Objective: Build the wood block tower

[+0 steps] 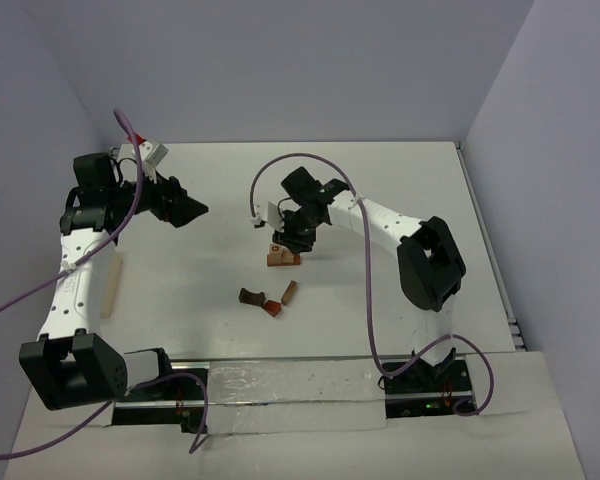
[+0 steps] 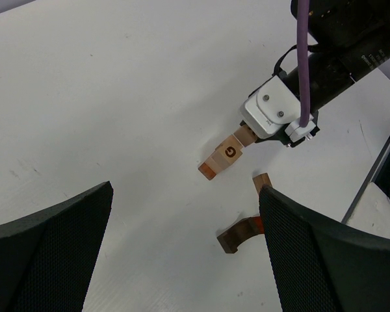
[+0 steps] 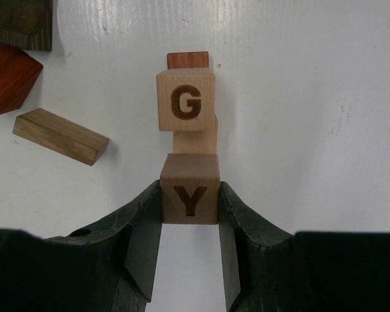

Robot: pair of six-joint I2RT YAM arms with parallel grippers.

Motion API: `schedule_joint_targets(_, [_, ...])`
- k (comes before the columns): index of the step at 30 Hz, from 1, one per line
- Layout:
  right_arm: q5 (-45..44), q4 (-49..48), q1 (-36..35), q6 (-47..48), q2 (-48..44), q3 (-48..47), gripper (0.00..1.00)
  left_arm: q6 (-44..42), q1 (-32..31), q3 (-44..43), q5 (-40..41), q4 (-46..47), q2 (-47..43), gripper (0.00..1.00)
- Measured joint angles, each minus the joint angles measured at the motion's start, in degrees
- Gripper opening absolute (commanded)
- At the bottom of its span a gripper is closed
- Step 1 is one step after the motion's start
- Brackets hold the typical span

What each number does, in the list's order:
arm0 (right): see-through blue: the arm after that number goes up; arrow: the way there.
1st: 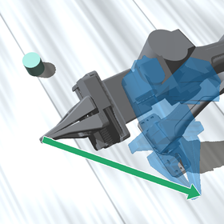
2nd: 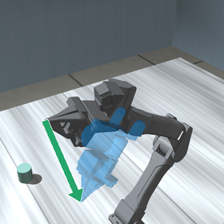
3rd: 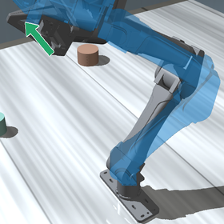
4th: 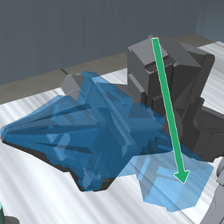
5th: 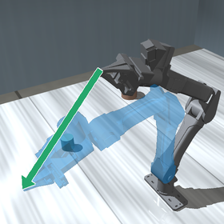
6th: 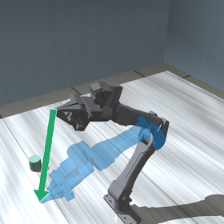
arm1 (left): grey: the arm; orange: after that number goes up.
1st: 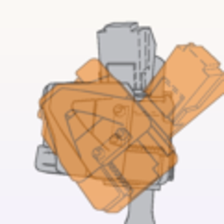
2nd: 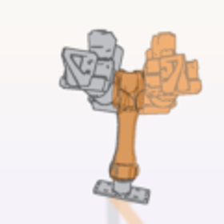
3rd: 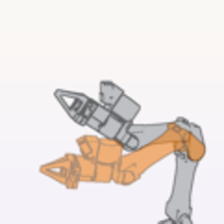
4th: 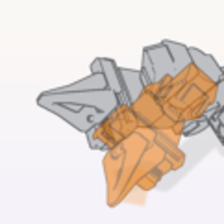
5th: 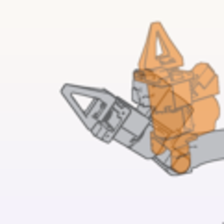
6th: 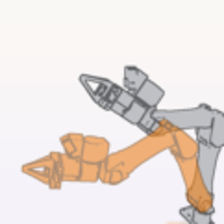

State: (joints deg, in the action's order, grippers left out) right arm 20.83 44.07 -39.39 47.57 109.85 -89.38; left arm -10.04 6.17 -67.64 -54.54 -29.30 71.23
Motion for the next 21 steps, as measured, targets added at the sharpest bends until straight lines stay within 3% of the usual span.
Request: schedule_joint_targets(21, [-0.2,-0.9,-1.4,-1.5,3.5,-2.5,0.24,0.0,0.0,0.0,0.3,0.0,0.3,0.99])
